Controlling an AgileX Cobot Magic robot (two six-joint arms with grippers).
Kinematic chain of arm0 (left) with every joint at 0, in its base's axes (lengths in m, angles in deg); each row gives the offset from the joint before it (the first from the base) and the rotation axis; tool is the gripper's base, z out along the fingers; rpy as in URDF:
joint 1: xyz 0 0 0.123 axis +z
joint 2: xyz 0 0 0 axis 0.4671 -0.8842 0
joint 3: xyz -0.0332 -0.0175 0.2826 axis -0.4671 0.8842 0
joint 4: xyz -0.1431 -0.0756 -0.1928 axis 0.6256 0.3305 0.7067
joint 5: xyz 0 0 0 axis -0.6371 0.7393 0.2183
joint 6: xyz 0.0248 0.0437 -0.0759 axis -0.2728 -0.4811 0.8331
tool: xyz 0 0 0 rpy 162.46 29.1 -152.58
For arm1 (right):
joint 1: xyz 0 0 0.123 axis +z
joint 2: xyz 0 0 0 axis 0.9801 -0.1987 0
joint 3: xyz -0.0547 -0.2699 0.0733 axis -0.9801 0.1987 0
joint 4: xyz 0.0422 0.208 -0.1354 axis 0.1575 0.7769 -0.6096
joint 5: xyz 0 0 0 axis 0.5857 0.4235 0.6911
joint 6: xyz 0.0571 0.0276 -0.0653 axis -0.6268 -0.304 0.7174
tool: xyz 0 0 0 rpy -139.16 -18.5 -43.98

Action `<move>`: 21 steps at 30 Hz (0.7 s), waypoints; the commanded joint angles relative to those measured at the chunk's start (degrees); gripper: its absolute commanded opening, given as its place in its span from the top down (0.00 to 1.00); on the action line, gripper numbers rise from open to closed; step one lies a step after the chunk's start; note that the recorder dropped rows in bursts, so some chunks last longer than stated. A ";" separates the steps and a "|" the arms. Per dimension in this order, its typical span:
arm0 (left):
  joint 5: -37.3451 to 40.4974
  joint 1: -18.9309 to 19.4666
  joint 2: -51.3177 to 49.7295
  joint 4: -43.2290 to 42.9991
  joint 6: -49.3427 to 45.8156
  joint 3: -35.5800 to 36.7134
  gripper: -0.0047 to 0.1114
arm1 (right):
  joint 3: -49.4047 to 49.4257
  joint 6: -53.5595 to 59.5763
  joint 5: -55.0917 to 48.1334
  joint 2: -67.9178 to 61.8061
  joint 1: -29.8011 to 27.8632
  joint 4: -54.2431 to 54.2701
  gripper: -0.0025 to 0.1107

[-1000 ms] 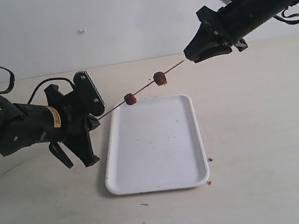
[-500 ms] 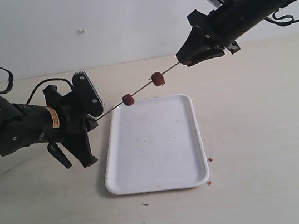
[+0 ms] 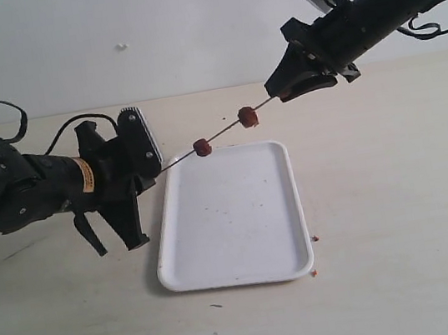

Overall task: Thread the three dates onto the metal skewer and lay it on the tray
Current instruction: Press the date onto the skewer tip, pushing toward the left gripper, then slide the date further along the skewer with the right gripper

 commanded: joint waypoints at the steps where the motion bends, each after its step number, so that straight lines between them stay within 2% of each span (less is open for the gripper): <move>1: -4.21 -0.69 0.01 -2.35 -0.37 0.00 0.96 | -0.56 0.07 -0.23 0.49 0.49 1.45 0.72; 7: -4.61 -0.69 0.01 -1.61 0.39 0.00 0.96 | -0.56 0.07 -0.23 0.49 0.49 1.45 0.72; 16: -5.24 -0.69 0.01 1.14 6.68 -0.36 0.96 | -0.56 0.07 -0.23 0.49 0.49 1.56 0.72; 21: -3.73 -0.69 0.01 1.14 8.37 -0.75 0.96 | -0.56 0.07 -0.23 0.49 0.49 4.50 0.77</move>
